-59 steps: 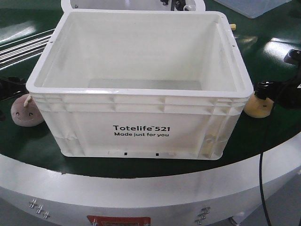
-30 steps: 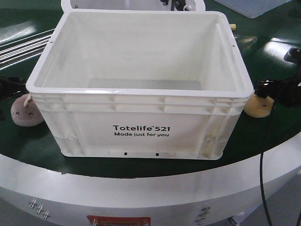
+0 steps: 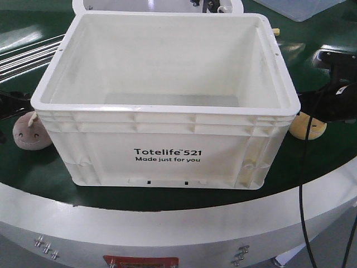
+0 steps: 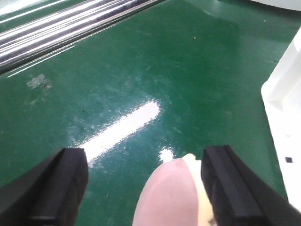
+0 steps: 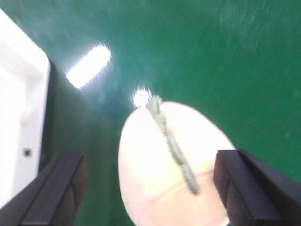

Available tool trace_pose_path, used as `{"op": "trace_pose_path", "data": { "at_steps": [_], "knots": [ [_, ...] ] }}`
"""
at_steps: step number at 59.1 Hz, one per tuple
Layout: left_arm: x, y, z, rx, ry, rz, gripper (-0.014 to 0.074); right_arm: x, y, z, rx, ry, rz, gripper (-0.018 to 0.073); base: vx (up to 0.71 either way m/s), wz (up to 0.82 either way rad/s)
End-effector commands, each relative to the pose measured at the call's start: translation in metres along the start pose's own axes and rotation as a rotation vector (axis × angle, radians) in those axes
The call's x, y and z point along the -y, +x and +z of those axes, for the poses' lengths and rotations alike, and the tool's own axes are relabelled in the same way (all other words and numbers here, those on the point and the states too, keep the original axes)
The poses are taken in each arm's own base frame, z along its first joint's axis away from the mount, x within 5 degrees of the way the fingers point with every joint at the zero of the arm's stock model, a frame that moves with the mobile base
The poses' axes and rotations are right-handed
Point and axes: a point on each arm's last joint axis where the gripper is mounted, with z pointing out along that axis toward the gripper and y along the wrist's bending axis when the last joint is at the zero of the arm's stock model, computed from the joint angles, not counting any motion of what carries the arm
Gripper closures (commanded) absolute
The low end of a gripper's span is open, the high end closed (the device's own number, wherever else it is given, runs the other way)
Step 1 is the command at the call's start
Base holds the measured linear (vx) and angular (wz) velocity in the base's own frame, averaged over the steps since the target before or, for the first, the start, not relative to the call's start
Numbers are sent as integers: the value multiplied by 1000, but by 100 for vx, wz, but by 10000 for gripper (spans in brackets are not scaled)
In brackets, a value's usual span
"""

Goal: Place moving items into box and shelve
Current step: 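Lower the left gripper onto the pink plush and the right onto the yellow plush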

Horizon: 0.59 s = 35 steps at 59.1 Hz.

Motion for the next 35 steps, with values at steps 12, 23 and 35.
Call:
{"op": "trace_pose_path", "data": {
  "at_steps": [12, 23, 35],
  "knots": [
    [1, -23, -10, 130, 10, -7, 1, 2, -14, -8, 61, 9, -18, -33, 0, 0],
    [1, -23, -10, 129, 10, -7, 1, 8, -11, -6, 38, 24, -22, -33, 0, 0],
    [1, -23, -10, 129, 10, -7, 1, 12, -5, 7, 0, 29, -17, -5, 0, 0]
  ]
}}
